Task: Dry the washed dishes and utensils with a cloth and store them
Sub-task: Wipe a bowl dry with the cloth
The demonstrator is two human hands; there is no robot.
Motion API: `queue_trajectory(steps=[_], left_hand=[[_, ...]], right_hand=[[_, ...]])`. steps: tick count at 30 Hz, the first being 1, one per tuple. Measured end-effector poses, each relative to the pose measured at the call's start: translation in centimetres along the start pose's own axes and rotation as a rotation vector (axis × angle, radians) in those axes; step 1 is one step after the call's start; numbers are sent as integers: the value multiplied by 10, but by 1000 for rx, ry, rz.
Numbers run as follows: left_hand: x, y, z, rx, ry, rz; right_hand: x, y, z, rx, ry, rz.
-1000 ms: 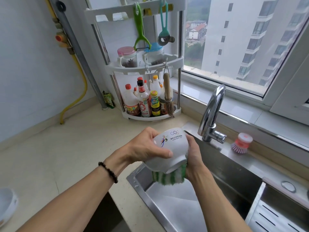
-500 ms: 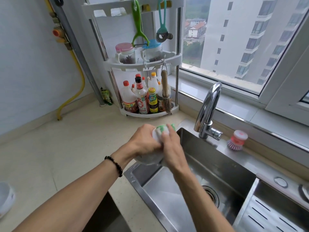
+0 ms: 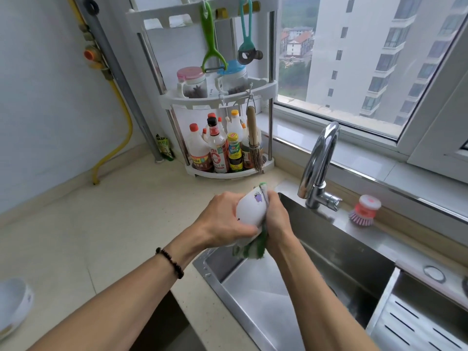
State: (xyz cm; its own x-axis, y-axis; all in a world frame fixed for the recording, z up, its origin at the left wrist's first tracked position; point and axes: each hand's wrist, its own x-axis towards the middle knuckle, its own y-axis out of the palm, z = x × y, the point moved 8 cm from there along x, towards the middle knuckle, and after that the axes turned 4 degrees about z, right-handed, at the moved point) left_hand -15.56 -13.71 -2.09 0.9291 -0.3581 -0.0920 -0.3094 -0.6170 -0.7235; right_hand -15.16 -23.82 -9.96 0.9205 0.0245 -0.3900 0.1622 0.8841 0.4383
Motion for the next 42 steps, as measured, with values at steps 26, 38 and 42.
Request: queue_trajectory(steps=[26,38,42], left_hand=[[-2,10,-1,2,-163,155],[1,4,0,105,-46,-79],[-1,10,-4,152,24,-29]], right_hand=[[-8,4,28,-408,-256,68],[-7,6,-4,-348,-166,25],[-12,0,-8,-77,-9,78]])
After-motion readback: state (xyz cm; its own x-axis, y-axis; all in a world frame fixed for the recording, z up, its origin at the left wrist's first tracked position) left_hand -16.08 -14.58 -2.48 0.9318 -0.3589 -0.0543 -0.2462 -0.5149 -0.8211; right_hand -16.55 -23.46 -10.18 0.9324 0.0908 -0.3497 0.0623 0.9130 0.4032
